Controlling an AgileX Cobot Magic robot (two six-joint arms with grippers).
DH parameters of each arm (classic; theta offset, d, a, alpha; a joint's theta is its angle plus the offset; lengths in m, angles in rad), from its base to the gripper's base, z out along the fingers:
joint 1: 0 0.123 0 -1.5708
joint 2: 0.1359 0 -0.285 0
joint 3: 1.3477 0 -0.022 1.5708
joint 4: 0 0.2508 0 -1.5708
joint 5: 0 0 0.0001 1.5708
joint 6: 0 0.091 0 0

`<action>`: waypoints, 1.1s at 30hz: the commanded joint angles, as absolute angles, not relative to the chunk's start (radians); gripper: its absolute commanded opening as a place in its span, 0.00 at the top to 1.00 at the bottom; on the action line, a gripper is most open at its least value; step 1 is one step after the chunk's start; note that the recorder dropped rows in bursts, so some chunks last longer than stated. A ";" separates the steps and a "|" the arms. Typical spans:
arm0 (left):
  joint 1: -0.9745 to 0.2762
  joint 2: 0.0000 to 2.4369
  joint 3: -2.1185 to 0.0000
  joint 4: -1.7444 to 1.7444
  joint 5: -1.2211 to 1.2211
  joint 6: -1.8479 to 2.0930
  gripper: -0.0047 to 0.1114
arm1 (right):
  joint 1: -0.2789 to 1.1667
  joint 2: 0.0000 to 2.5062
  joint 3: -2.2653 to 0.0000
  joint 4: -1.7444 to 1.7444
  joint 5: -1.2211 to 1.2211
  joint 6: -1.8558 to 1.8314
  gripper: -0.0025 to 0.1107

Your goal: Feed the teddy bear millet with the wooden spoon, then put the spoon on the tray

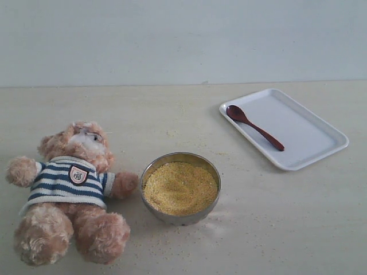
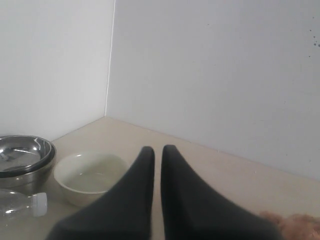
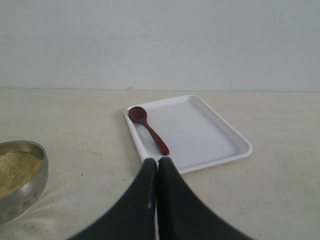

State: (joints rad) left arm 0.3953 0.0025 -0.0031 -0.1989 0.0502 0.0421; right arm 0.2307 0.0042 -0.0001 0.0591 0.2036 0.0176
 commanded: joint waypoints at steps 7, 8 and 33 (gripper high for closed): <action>0.268 0.000 0.000 -0.195 0.046 0.034 0.92 | 0.230 0.000 0.000 0.058 0.200 0.017 0.98; 0.252 0.000 0.000 -0.195 0.046 0.034 0.92 | 0.230 0.000 0.000 0.058 0.200 0.017 0.98; -0.001 0.000 0.000 -0.195 0.046 0.043 0.92 | 0.230 0.000 0.000 0.058 0.200 0.017 0.98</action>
State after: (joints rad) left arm 0.0057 0.0025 -0.0031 -0.1989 0.0502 0.0421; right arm 0.2307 0.0042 -0.0001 0.0591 0.2036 0.0176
